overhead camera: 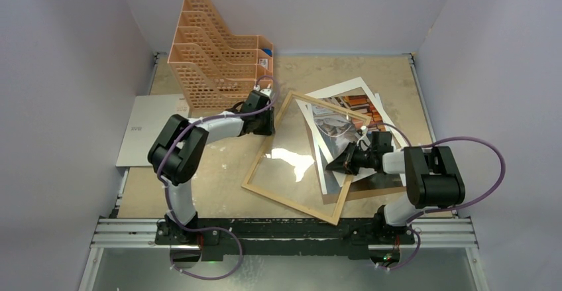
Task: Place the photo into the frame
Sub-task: Place the photo frame item in the photo frame.
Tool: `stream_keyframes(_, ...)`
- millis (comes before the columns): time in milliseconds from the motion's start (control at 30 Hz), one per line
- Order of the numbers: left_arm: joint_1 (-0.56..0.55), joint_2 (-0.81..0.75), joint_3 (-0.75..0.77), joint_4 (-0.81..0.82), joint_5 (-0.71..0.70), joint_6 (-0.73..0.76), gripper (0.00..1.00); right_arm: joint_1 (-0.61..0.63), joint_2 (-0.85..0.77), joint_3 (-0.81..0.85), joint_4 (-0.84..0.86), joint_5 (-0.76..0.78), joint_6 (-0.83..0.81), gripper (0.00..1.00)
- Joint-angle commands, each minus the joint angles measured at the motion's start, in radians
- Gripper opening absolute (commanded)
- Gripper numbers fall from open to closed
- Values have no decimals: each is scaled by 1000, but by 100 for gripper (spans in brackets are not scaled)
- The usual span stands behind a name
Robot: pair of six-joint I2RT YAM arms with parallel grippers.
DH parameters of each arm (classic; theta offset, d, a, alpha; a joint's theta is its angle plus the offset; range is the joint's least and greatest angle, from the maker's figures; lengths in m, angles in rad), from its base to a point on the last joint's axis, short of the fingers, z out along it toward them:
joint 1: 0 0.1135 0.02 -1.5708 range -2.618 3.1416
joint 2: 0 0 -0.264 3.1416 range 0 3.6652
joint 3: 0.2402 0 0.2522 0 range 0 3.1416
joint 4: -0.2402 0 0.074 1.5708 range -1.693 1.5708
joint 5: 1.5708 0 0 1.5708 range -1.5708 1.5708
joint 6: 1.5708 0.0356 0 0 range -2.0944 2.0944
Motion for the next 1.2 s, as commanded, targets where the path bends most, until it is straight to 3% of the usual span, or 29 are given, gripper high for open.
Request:
stream_keyframes(0, -24, 149, -30, -165, -104, 20, 24, 29, 7, 24, -119, -59, -74, 14)
stream_keyframes(233, -23, 217, -20, -263, -171, -4, 21, 29, -93, 72, -173, -9, -60, 43)
stream_keyframes(333, -23, 234, -19, -280, -174, -12, 21, 29, -141, 106, -220, 37, -58, 51)
stream_keyframes(433, -23, 247, -6, -296, -180, -16, 21, 29, -193, 158, -323, 138, -80, 54)
stream_keyframes(767, -22, 230, -20, -272, -144, 2, 21, 28, -375, 330, -671, 757, -18, 59)
stream_keyframes(1167, -21, 191, -45, -240, -111, 12, 24, 29, -334, 387, -660, 875, 6, 69)
